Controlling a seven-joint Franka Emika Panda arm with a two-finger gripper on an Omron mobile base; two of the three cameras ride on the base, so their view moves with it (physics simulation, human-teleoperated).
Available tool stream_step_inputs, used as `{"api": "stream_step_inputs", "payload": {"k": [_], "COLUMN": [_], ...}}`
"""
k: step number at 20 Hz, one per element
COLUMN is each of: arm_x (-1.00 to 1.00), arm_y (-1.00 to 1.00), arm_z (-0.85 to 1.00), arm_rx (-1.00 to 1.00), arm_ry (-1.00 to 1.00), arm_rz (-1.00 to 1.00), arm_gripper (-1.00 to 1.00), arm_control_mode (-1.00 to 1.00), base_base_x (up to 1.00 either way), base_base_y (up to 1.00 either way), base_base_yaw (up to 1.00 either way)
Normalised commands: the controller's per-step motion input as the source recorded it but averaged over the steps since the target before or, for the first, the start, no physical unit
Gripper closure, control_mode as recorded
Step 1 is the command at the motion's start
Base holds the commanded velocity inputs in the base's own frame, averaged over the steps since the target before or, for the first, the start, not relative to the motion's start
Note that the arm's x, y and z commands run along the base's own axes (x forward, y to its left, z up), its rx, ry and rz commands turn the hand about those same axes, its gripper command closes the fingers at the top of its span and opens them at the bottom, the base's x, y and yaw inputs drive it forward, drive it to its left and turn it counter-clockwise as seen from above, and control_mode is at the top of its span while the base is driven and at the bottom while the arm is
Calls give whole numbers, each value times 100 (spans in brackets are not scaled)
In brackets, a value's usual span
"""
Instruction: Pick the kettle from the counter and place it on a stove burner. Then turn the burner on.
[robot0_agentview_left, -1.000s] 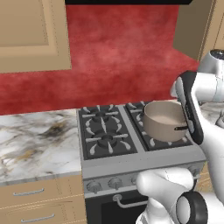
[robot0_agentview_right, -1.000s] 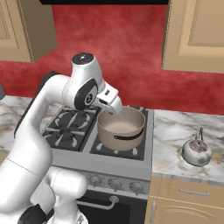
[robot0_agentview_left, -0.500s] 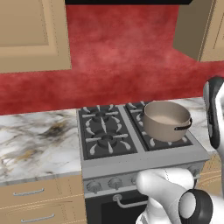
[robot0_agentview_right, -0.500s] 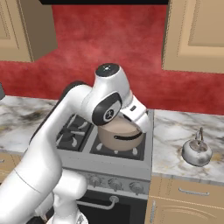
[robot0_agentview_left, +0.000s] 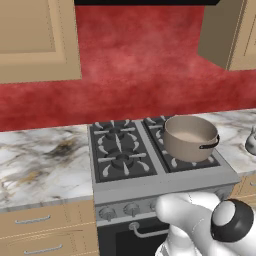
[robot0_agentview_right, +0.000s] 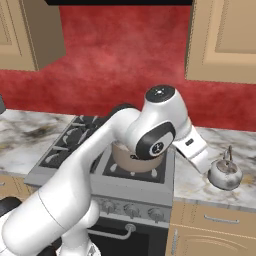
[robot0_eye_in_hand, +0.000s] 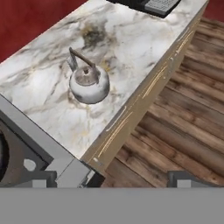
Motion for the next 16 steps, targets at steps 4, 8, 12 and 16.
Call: {"api": "stream_step_inputs", "payload": {"k": [4, 8, 12, 16], "arm_x": [0, 1, 13, 6], "arm_y": [-92, -58, -33, -11], "arm_z": [-5, 0, -8, -7], "arm_rx": [0, 0, 0, 0], "arm_ry": [-1, -6, -5, -1], "arm_rz": [-8, 0, 6, 8], "arm_gripper": [-100, -100, -100, -100], "arm_control_mode": [-100, -100, -100, -100], "base_base_x": [0, 0, 0, 0], "base_base_y": [0, 0, 0, 0], "base_base_yaw": [0, 0, 0, 0]}}
